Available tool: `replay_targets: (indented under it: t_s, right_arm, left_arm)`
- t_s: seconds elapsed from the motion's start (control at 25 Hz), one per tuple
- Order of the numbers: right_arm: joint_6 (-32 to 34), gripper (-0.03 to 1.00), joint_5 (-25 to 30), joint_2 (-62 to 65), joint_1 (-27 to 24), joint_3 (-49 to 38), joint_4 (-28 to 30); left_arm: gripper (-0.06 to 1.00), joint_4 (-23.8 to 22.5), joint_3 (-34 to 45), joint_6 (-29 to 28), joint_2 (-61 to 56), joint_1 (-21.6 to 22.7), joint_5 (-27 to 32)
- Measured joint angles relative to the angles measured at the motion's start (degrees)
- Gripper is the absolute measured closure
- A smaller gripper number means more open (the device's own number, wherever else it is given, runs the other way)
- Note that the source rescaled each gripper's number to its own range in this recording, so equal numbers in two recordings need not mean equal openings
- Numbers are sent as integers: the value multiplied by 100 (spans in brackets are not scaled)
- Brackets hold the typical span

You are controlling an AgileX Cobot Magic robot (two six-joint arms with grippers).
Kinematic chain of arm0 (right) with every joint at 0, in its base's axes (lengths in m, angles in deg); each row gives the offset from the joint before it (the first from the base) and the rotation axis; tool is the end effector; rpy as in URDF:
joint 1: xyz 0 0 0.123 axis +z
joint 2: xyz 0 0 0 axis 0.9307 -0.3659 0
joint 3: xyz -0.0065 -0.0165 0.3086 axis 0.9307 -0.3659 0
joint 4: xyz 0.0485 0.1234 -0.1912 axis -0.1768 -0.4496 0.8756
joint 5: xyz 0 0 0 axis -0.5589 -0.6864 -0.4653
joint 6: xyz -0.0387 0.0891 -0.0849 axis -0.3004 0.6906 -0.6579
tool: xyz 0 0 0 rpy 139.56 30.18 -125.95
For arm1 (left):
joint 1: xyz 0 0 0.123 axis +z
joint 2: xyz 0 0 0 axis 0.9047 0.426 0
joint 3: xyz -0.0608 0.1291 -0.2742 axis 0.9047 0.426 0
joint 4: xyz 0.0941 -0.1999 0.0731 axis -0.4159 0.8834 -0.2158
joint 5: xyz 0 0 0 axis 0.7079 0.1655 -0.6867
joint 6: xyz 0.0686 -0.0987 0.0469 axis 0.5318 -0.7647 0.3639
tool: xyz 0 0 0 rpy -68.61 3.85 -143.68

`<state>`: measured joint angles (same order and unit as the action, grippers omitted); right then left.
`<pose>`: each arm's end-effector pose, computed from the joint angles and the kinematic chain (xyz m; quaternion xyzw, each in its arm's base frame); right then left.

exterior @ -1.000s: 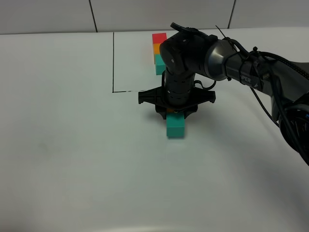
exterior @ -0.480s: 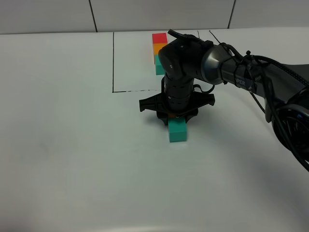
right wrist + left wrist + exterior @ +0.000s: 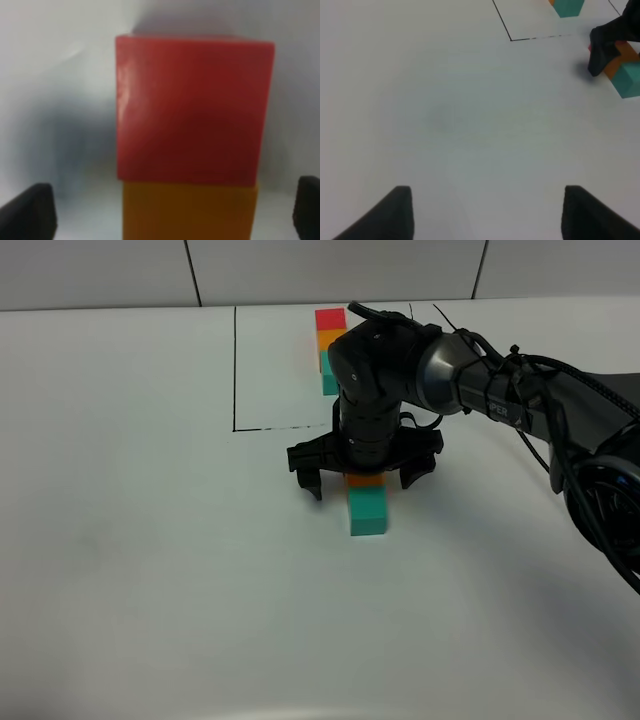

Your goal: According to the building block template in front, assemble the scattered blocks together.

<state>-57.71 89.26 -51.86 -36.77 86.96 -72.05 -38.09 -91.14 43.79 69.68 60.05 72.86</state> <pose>0.4008 0.2431 0.1197 -0.0381 0.9965 0.0210 0.0712 -0.0135 -0.0118 0.2541 0.0770 0.8439 -0.0544 0.5281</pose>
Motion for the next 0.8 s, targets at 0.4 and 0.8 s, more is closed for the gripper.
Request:
replay_targets:
  t_s: [0.4,0.8]
  right_arm:
    - [-594,-3,99,581,-130,-1,-22]
    - [-1668,-3,-402,1873,-1155,-1440,-421]
  left_arm:
    - [58,0,0,0,0,0,0]
    - [58,0,0,0,0,0,0]
